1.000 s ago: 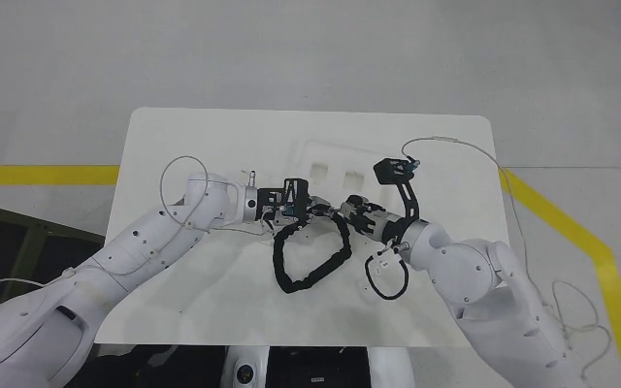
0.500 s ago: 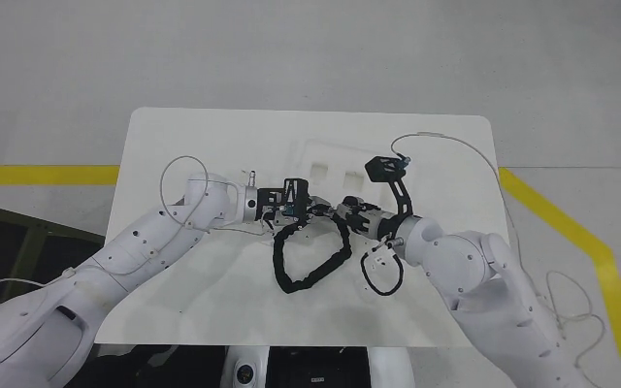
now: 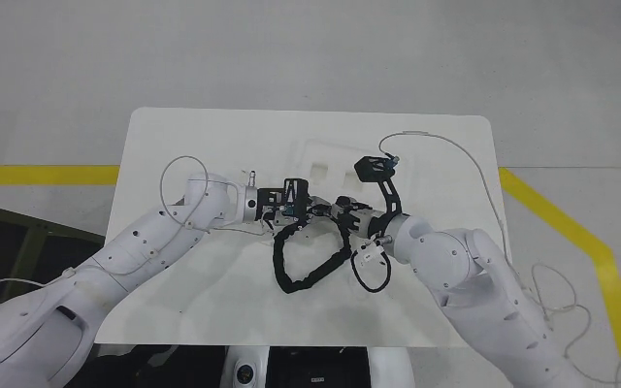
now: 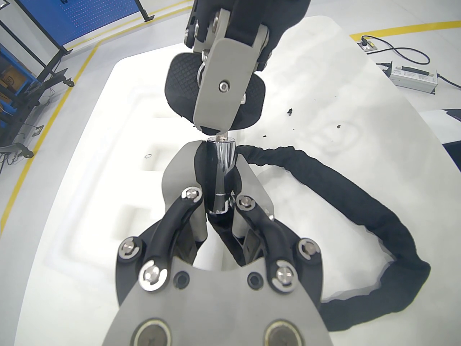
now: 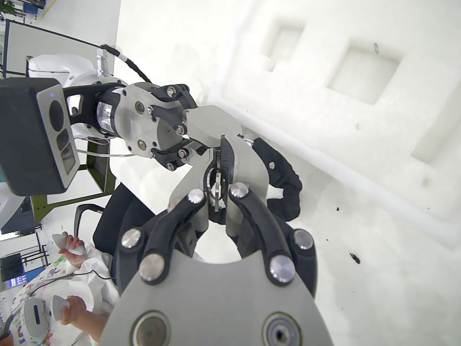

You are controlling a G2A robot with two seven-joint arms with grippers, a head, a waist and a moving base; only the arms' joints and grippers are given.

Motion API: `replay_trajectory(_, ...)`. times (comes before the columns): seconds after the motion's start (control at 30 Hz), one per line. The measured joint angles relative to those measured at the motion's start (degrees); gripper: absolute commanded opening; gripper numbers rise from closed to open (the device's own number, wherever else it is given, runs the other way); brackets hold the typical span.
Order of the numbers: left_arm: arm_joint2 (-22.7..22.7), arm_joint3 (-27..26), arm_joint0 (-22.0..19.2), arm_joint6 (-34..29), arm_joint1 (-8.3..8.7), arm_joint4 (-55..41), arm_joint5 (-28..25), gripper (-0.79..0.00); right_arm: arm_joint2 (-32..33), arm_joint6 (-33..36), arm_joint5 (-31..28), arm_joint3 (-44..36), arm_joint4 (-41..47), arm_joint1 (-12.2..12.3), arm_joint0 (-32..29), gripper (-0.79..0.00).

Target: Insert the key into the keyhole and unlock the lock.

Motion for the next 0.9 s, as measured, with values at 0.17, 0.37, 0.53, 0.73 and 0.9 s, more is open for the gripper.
replay_trajectory(0.17,0.0,0.0,0.0,0.0,0.0,0.0,0.0,-0.785,1.8,0.3,-0.7,-1.4,0.0,0.3,-1.2,-0.289)
replay_trajectory(0.37,0.0,0.0,0.0,0.0,0.0,0.0,0.0,-0.785,5.1,1.6,-1.4,-4.6,-0.2,0.9,-3.6,-0.434)
replay_trajectory(0.53,0.0,0.0,0.0,0.0,0.0,0.0,0.0,-0.785,6.6,2.3,-2.0,-6.1,0.3,1.1,-4.9,-0.477)
replay_trajectory(0.73,0.0,0.0,0.0,0.0,0.0,0.0,0.0,-0.785,9.2,3.3,-8.1,-5.6,1.7,1.6,-6.2,-0.437)
replay_trajectory(0.9,0.0,-0.1,0.1,-0.1,0.0,0.0,0.0,-0.785,13.2,3.8,-13.1,-5.0,5.4,2.1,-8.5,-0.363)
